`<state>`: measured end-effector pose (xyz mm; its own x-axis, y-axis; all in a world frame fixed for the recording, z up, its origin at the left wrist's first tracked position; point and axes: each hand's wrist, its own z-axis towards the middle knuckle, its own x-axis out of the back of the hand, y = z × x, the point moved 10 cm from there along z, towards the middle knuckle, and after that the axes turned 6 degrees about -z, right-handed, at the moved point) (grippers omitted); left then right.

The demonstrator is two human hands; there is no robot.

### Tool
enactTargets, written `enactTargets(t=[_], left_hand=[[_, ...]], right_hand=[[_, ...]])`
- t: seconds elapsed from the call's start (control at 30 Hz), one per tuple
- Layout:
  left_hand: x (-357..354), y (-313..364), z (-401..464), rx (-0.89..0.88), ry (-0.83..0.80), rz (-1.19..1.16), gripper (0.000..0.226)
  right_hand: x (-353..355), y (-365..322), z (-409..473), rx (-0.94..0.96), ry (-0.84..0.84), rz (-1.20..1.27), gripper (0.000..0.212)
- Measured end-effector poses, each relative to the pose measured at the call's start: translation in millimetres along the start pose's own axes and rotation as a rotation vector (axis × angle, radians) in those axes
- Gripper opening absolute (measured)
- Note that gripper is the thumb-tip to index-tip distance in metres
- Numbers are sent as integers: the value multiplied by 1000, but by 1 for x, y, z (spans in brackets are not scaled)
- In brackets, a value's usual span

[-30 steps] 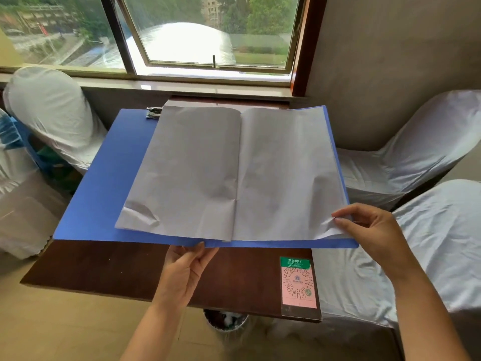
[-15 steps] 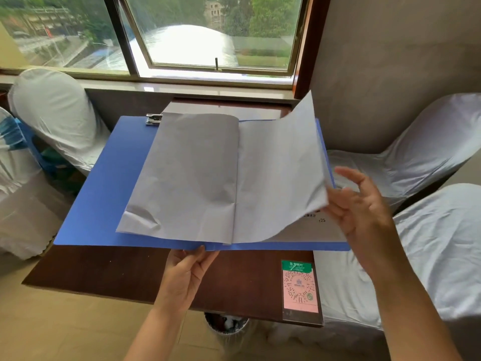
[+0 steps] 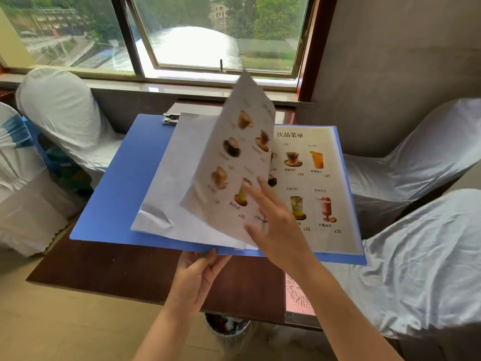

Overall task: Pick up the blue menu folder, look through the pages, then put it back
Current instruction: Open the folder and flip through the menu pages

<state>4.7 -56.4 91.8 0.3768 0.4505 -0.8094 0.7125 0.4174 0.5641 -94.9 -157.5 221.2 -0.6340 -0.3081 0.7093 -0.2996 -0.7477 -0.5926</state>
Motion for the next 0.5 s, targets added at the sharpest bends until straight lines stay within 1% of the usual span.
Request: enactTargets(t=[0.07,0.1,0.17,0.2,0.37,0.5], left_hand=[[-1,-2,-1,7,-13,-1,42],[-1,-3,-2,12,-15,-6,42],[-1,-3,-3,15,-23,-14,43],[-2,-3,-4,15,-35,-14,44],[-8,-4,-6,27,-69,-10,42],[-7,-2,-5,25,-53,-1,41]], right_hand=[[-5,-2,-1,2,51,-129,74],[-6,1,-1,-33,64,-175,77],[-13,8,-1,-116,26,-187,83],[-18,8,-2,-120,-3,-187,83],[-26,-9,-3,7,22,-334,52],[-32,-3,-1,12,-20,-412,49]])
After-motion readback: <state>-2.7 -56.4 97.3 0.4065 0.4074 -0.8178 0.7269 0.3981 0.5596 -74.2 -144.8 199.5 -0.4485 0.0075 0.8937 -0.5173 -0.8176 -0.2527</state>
